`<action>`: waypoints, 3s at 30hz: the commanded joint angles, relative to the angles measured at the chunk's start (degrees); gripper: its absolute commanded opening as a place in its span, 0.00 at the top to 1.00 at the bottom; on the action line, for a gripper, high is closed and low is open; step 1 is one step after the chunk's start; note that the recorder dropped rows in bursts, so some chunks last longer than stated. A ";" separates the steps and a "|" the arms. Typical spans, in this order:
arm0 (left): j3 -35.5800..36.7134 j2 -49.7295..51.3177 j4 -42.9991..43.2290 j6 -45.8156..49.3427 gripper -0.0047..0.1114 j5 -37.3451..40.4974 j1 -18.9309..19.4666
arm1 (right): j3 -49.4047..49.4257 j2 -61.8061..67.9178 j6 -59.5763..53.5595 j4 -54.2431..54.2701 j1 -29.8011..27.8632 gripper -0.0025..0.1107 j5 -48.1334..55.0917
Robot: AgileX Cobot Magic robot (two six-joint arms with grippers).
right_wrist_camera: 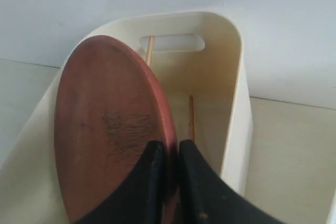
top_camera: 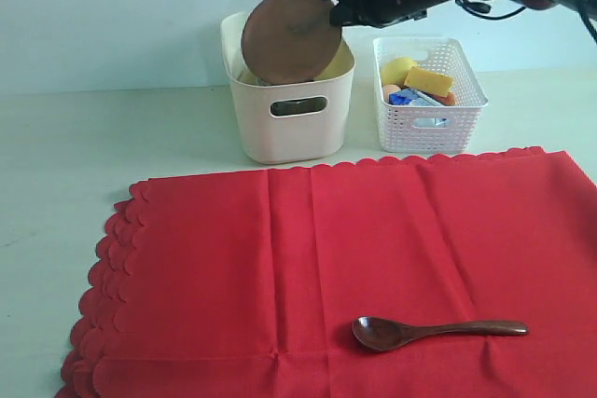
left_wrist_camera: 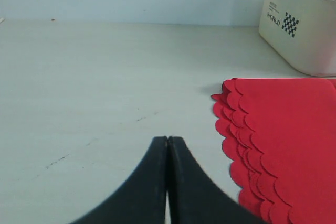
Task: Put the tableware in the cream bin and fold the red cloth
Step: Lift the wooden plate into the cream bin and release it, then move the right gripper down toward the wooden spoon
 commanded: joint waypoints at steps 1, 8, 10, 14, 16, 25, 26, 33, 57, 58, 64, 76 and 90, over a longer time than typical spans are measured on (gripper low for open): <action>-0.25 -0.32 -0.13 -0.16 0.96 -0.81 -0.38 | -1.36 1.09 -3.65 3.09 -0.26 0.85 -0.45; -0.25 -0.32 -0.13 -0.16 0.96 -0.81 -0.38 | -1.36 0.74 -4.84 3.09 -0.26 0.54 1.57; -0.25 -0.32 -0.13 -0.16 0.96 -0.81 -0.38 | -1.36 0.04 -4.98 3.09 -0.26 0.50 2.44; -0.25 -0.32 -0.13 -0.16 0.96 -0.81 -0.38 | -1.36 -1.29 -4.98 2.70 -0.26 0.49 4.48; -0.25 -0.32 -0.13 -0.16 0.96 -0.81 -0.38 | -1.36 -1.62 -4.98 2.70 -0.26 0.49 6.69; -0.25 -0.32 -0.13 -0.16 0.96 -0.81 -0.38 | -1.36 -1.85 -3.36 -0.63 -0.26 0.49 15.21; -0.25 -0.32 -0.13 -0.16 0.96 -0.81 -0.38 | -1.36 -1.85 -2.56 -1.79 -0.26 0.49 15.66; -0.25 -0.32 -0.13 -0.16 0.96 -0.81 -0.38 | -1.36 -2.51 3.63 -7.96 -0.26 0.49 13.79; -0.25 -0.32 -0.13 -0.16 0.96 -0.81 -0.38 | -1.36 0.33 9.56 -0.35 -0.26 0.53 25.91; -0.25 -0.32 -0.13 -0.16 0.96 -0.81 -0.38 | -1.36 0.33 9.56 -0.35 -0.26 0.53 25.91; -0.25 -0.32 -0.13 -0.16 0.96 -0.81 -0.38 | -1.36 -3.41 15.11 -13.03 -0.65 0.53 27.92; -0.25 -0.32 -0.13 -0.16 0.96 -0.81 -0.38 | 19.25 -28.42 5.80 -21.32 -0.65 0.64 32.01; -0.25 -0.32 -0.13 -0.16 0.96 -0.81 -0.38 | 68.80 -51.07 -26.80 -12.08 3.49 0.67 18.85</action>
